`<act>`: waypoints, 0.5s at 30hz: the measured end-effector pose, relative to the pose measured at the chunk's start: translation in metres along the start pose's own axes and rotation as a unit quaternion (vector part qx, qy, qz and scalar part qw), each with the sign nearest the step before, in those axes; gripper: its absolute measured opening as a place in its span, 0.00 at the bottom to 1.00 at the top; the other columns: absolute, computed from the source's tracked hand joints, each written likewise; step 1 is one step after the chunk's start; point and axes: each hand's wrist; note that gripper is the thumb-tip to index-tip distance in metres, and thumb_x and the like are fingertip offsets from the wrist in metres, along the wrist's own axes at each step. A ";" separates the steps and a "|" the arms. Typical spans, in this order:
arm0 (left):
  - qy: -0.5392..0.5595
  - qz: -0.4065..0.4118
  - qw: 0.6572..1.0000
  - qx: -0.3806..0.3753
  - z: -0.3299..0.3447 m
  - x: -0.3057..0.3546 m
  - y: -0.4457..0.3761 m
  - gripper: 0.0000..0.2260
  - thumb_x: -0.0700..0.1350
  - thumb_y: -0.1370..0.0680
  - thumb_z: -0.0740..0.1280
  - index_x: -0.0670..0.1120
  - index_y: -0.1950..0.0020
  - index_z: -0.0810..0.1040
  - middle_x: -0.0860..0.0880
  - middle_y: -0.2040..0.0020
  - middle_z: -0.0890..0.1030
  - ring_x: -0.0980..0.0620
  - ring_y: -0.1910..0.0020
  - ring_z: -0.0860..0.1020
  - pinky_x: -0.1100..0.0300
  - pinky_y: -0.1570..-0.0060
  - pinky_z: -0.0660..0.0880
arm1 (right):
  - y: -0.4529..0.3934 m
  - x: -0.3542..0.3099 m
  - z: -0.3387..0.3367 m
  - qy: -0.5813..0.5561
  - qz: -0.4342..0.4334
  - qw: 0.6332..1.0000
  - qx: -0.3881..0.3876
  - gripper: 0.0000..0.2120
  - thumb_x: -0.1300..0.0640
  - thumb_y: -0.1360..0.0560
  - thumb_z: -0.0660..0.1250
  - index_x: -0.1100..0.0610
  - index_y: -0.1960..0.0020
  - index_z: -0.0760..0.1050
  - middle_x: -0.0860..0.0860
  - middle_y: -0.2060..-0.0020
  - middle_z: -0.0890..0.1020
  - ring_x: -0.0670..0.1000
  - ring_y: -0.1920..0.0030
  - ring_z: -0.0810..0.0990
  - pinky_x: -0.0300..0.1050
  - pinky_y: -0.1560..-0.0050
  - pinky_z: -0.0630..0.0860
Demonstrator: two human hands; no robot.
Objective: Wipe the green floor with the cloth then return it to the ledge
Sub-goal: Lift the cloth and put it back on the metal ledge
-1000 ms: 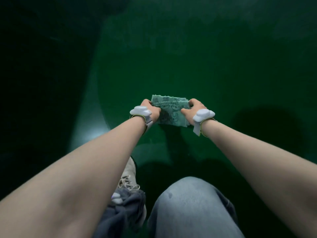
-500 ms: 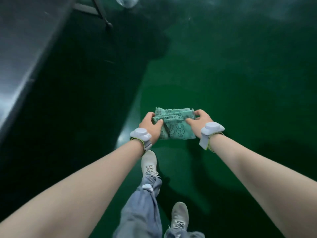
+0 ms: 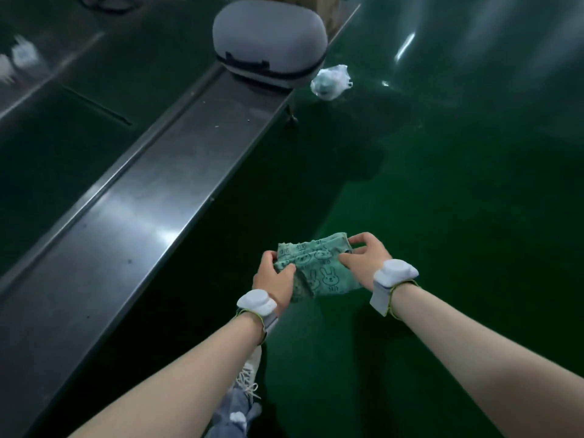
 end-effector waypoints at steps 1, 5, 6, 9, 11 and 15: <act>0.011 0.001 1.000 0.014 -0.011 0.000 -0.013 0.08 0.53 0.23 0.67 0.59 0.46 0.73 0.57 0.57 0.82 0.55 0.63 0.82 0.55 0.62 0.81 | -0.007 -0.013 0.015 0.010 -0.012 1.000 0.005 0.15 0.51 0.31 0.73 0.44 0.46 0.73 0.46 0.60 0.84 0.49 0.63 0.85 0.51 0.60 0.84; 0.037 0.013 0.996 0.075 -0.085 -0.009 -0.084 0.07 0.53 0.22 0.67 0.60 0.47 0.72 0.58 0.59 0.81 0.62 0.67 0.81 0.60 0.67 0.79 | -0.042 -0.087 0.104 0.024 -0.051 0.998 0.012 0.15 0.49 0.32 0.70 0.41 0.47 0.73 0.41 0.66 0.83 0.47 0.63 0.84 0.49 0.59 0.83; 0.036 0.016 0.996 0.084 -0.108 -0.012 -0.103 0.07 0.53 0.22 0.67 0.60 0.46 0.72 0.60 0.59 0.81 0.65 0.67 0.80 0.66 0.70 0.76 | -0.051 -0.107 0.128 0.024 -0.062 0.998 0.011 0.14 0.49 0.32 0.70 0.41 0.47 0.73 0.40 0.67 0.82 0.47 0.63 0.84 0.49 0.60 0.83; 0.055 0.008 0.992 0.114 -0.176 -0.016 -0.145 0.06 0.53 0.21 0.67 0.59 0.46 0.72 0.62 0.55 0.80 0.68 0.64 0.79 0.76 0.75 0.69 | -0.065 -0.170 0.192 0.033 -0.115 0.993 -0.001 0.15 0.51 0.29 0.70 0.43 0.44 0.73 0.41 0.62 0.82 0.47 0.61 0.83 0.46 0.62 0.82; 0.055 0.006 0.990 0.130 -0.208 -0.020 -0.160 0.06 0.53 0.20 0.67 0.59 0.46 0.71 0.61 0.55 0.80 0.66 0.63 0.80 0.75 0.74 0.70 | -0.068 -0.201 0.218 0.033 -0.148 0.988 -0.009 0.15 0.53 0.27 0.71 0.46 0.42 0.73 0.42 0.58 0.83 0.48 0.60 0.83 0.47 0.60 0.82; 0.027 -0.038 0.987 0.155 -0.283 -0.040 -0.205 0.09 0.55 0.22 0.67 0.56 0.45 0.72 0.60 0.55 0.79 0.59 0.58 0.79 0.61 0.63 0.73 | -0.085 -0.272 0.290 0.088 -0.184 0.978 -0.039 0.15 0.58 0.24 0.70 0.53 0.39 0.74 0.51 0.47 0.83 0.55 0.51 0.82 0.53 0.50 0.81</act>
Point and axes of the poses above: each hand's wrist, its own y-axis away from the middle knuckle, its own z-axis out of the palm, x = y × z
